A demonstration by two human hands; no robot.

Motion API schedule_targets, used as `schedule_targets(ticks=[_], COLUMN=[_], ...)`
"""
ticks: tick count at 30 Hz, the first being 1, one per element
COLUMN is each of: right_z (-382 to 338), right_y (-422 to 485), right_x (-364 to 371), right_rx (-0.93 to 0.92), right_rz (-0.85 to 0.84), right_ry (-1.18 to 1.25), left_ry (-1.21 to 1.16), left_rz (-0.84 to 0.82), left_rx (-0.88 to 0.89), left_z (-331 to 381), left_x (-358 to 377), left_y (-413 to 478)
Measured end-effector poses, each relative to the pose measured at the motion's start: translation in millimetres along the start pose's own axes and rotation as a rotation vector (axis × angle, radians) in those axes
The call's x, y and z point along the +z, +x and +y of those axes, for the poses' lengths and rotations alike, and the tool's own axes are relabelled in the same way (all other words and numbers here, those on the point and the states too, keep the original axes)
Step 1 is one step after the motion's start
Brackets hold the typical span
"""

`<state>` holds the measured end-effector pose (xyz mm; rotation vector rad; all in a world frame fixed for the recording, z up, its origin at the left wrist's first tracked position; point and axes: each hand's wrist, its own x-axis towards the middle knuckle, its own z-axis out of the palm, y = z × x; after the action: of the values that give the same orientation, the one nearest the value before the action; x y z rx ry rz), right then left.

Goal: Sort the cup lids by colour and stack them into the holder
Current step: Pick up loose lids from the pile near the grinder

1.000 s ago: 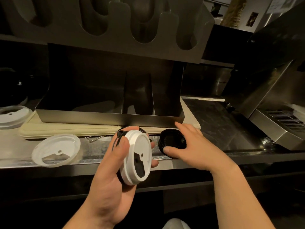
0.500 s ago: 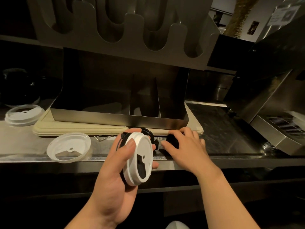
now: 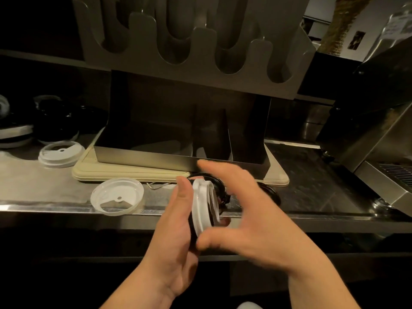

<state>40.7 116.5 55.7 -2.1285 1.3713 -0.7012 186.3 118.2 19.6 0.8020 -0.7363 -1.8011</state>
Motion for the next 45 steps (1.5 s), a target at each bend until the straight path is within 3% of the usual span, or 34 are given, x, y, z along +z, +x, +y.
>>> schedule_targets(ticks=[2, 8, 16, 22, 28, 37, 45], right_z=[-5, 5, -12, -29, -45, -48, -54], right_y=[2, 2, 24, 72, 104, 120, 117], right_x=[6, 12, 19, 60, 108, 125, 120], right_rx=[-0.054, -0.037, 0.009, 0.065, 0.099, 0.162, 0.172], right_rz=[-0.021, 0.095, 0.037, 0.175, -0.017, -0.142, -0.203], right_ry=[-0.071, 0.127, -0.291, -0.054, -0.113, -0.256, -0.276], left_ry=[-0.021, -0.211, -0.288, -0.347, -0.35, -0.331, -0.237], left_rz=[0.024, 0.095, 0.239, 0.403, 0.375, 0.342, 0.193], left_rx=[0.014, 0.072, 0.284, 0.536, 0.501, 0.433, 0.421], left_z=[2, 15, 40, 77, 85, 76, 76], left_x=[-2, -17, -55, -113, -144, -152, -144], left_y=[-3, -8, -11, -20, -31, -29, -32])
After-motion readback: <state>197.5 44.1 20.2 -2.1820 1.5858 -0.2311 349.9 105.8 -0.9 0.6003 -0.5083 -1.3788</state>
